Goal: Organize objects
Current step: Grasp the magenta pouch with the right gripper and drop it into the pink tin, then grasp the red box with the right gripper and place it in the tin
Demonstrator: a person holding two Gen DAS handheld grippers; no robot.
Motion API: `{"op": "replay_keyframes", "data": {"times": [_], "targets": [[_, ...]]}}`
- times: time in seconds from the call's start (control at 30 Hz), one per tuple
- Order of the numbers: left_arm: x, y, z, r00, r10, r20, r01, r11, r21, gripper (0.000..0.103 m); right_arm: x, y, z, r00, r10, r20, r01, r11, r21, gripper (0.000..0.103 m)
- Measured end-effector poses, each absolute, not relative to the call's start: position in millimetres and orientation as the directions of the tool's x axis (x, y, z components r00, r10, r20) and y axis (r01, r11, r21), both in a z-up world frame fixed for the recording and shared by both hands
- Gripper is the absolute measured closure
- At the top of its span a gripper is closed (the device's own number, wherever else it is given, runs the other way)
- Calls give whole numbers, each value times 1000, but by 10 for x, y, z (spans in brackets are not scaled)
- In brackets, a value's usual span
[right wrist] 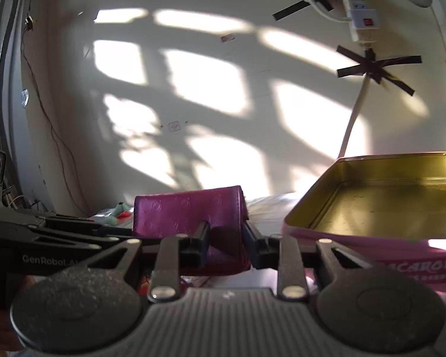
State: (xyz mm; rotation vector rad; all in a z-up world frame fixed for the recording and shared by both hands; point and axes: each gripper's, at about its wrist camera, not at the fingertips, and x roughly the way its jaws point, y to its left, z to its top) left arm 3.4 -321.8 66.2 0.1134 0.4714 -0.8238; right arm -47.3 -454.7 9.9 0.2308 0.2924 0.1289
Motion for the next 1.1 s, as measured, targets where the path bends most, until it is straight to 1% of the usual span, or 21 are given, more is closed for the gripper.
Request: {"op": "replay_keyframes", "data": {"times": [0.07, 0.13, 0.23, 0.3, 0.43, 0.53, 0.6, 0.63, 0.77, 0.87, 0.93, 1.0, 1.1], "targets": [[98, -3613, 672, 554, -713, -429, 765, 640, -76, 70, -497, -4872, 110, 964, 67, -256, -7, 974, 228, 78], [170, -3940, 638, 520, -735, -435, 787, 610, -90, 70, -487, -5166, 60, 964, 1, -264, 64, 970, 235, 78], [206, -4289, 541, 486, -752, -445, 808, 581, -99, 70, -469, -5496, -51, 956, -65, -287, 141, 957, 255, 78], [216, -4472, 470, 488, -746, -454, 810, 581, -85, 70, -420, -5670, -144, 949, -87, -302, 173, 948, 267, 77], [216, -4639, 377, 499, -729, -468, 809, 586, -49, 68, -367, -5812, -301, 937, -110, -330, 207, 939, 274, 75], [202, -4684, 361, 539, -699, -470, 790, 613, -4, 69, -364, -5820, -358, 940, -124, -319, 219, 935, 281, 74], [215, -4632, 388, 537, -697, -475, 786, 618, -18, 69, -406, -5823, -350, 943, -151, -297, 237, 930, 279, 67], [207, -4586, 410, 536, -698, -474, 784, 621, -27, 69, -441, -5825, -330, 945, -159, -285, 242, 927, 287, 67], [46, -4268, 449, 572, -680, -460, 763, 647, -8, 68, -596, -5714, -252, 962, -139, -235, 210, 926, 314, 67], [-114, -3886, 422, 577, -673, -463, 750, 661, -26, 68, -710, -5496, -221, 979, -80, -188, 140, 931, 336, 67], [-214, -3611, 347, 589, -647, -484, 730, 683, -25, 68, -736, -5317, -223, 985, -15, -170, 73, 938, 340, 67], [-299, -3305, 245, 602, -615, -509, 703, 711, -28, 68, -698, -5088, -223, 979, 64, -194, 5, 942, 336, 67], [-387, -2849, 72, 635, -543, -550, 637, 770, -24, 68, -597, -4704, -236, 951, 166, -259, -81, 948, 308, 67]]}}
